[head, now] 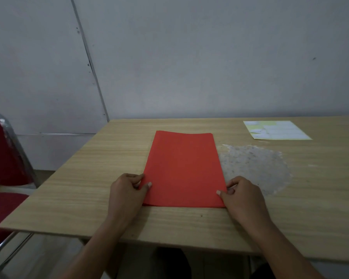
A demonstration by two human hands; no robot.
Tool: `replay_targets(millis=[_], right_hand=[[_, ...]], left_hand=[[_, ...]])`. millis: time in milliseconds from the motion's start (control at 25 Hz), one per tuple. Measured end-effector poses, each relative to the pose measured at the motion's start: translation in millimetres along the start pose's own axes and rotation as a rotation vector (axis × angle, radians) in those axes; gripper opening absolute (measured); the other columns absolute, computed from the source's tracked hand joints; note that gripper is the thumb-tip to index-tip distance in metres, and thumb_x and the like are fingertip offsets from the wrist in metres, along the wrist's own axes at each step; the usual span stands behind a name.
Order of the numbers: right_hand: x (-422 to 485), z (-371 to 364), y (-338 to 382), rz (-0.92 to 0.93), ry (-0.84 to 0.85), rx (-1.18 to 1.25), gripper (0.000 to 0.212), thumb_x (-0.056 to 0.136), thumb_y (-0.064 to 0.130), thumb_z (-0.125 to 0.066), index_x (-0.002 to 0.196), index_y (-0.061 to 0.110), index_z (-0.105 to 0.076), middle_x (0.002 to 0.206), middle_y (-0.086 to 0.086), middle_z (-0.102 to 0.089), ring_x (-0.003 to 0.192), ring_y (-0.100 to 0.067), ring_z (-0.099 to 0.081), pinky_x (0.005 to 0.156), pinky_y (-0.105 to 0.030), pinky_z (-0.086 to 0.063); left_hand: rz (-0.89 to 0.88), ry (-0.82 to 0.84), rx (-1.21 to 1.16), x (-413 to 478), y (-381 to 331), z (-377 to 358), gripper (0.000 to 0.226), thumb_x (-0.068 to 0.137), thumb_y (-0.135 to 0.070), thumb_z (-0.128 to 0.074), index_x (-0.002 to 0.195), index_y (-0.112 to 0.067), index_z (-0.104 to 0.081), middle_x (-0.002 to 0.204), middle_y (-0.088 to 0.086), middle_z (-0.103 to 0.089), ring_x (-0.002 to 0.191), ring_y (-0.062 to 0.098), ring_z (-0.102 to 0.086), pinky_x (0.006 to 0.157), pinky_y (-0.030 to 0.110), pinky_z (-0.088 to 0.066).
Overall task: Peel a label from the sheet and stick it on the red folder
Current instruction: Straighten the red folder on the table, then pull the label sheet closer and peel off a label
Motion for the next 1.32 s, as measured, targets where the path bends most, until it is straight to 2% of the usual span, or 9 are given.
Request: replay_targets(millis=[120, 200, 320, 440, 560, 800, 1000, 1160, 1320], right_hand=[[-2, -2, 4, 0.079, -0.022, -0.111, 0.030, 0.084, 0.039, -0.074, 0.104, 0.027, -0.055, 0.093, 0.009, -0.060, 0.083, -0.006, -0.055, 0.066, -0.022, -0.043], [-2, -6, 9, 0.177, -0.020, -0.186, 0.044, 0.091, 0.045, -0.063, 0.128, 0.026, -0.051, 0.122, 0.004, -0.058, 0.109, -0.013, -0.054, 0.091, -0.030, -0.049], [-2, -16, 12, 0.250, 0.145, -0.264, 0.064, 0.099, 0.055, -0.039, 0.156, 0.030, -0.024, 0.163, 0.004, -0.025, 0.150, -0.019, -0.023, 0.119, -0.039, -0.021], [-3, -28, 5, 0.285, 0.274, -0.357, 0.069, 0.101, 0.058, -0.021, 0.159, 0.028, 0.000, 0.167, 0.007, 0.008, 0.153, -0.013, 0.010, 0.120, -0.034, 0.003], [-5, -34, 3, 0.324, 0.264, -0.386, 0.069, 0.101, 0.057, -0.013, 0.159, 0.025, 0.006, 0.167, 0.006, 0.013, 0.152, -0.013, 0.017, 0.116, -0.030, 0.014], [2, -32, -4, 0.341, 0.244, -0.257, 0.067, 0.099, 0.059, -0.022, 0.159, 0.030, -0.016, 0.167, 0.010, -0.008, 0.153, -0.010, -0.001, 0.118, -0.030, 0.005], [50, 4, -26, 0.265, 0.112, -0.068, 0.052, 0.096, 0.053, -0.046, 0.142, 0.030, -0.052, 0.141, 0.009, -0.056, 0.129, -0.011, -0.048, 0.111, -0.033, -0.036], [105, 26, -68, 0.170, 0.094, -0.257, 0.057, 0.099, 0.049, -0.045, 0.151, 0.026, -0.041, 0.156, 0.002, -0.041, 0.144, -0.019, -0.034, 0.118, -0.040, -0.026], [156, 46, -112, 0.057, 0.101, -0.398, 0.065, 0.100, 0.050, -0.039, 0.157, 0.022, -0.025, 0.165, -0.003, -0.022, 0.152, -0.024, -0.016, 0.120, -0.042, -0.019]], left_hand=[[-0.037, -0.011, 0.063, -3, -4, 1, 0.042, 0.082, -0.036, -0.074, 0.117, -0.014, -0.071, 0.113, -0.003, -0.069, 0.091, 0.005, -0.059, 0.082, 0.018, -0.044], [-0.131, -0.030, 0.181, -9, -12, 0, 0.044, 0.087, -0.036, -0.065, 0.124, -0.013, -0.067, 0.124, -0.002, -0.063, 0.107, 0.011, -0.058, 0.090, 0.024, -0.046], [-0.303, 0.108, 0.266, -18, -29, -14, 0.053, 0.093, -0.043, -0.054, 0.138, -0.017, -0.055, 0.150, -0.005, -0.045, 0.142, 0.016, -0.035, 0.115, 0.031, -0.029], [-0.429, 0.275, 0.364, -25, -37, -31, 0.058, 0.096, -0.052, -0.039, 0.145, -0.023, -0.046, 0.155, -0.009, -0.037, 0.148, 0.009, -0.021, 0.120, 0.026, -0.006], [-0.444, 0.279, 0.429, -25, -33, -33, 0.061, 0.094, -0.056, -0.028, 0.142, -0.027, -0.050, 0.151, -0.013, -0.043, 0.145, 0.005, -0.027, 0.120, 0.026, -0.009], [-0.394, 0.387, 0.465, -19, -46, -29, 0.083, 0.077, -0.066, -0.015, 0.130, -0.025, -0.064, 0.141, -0.011, -0.055, 0.138, 0.010, -0.043, 0.115, 0.032, -0.028], [-0.338, 0.218, 0.481, 11, -87, -38, 0.037, 0.079, -0.049, -0.053, 0.079, -0.024, -0.080, 0.072, 0.003, -0.076, 0.070, 0.029, -0.072, 0.070, 0.038, -0.056], [-0.530, 0.375, 0.292, 38, -142, -114, 0.039, 0.091, -0.040, -0.057, 0.121, -0.017, -0.069, 0.132, 0.003, -0.064, 0.124, 0.024, -0.058, 0.106, 0.038, -0.042], [-0.663, 0.540, 0.234, 54, -193, -202, 0.057, 0.096, -0.042, -0.045, 0.145, -0.012, -0.044, 0.154, 0.005, -0.040, 0.138, 0.023, -0.040, 0.113, 0.037, -0.031]])
Point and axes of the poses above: each hand's wrist, its own x-axis towards the middle knuckle, its own z-axis out of the back of the hand, y = z × x, the point moved 2 cm from there along x, towards the middle knuckle
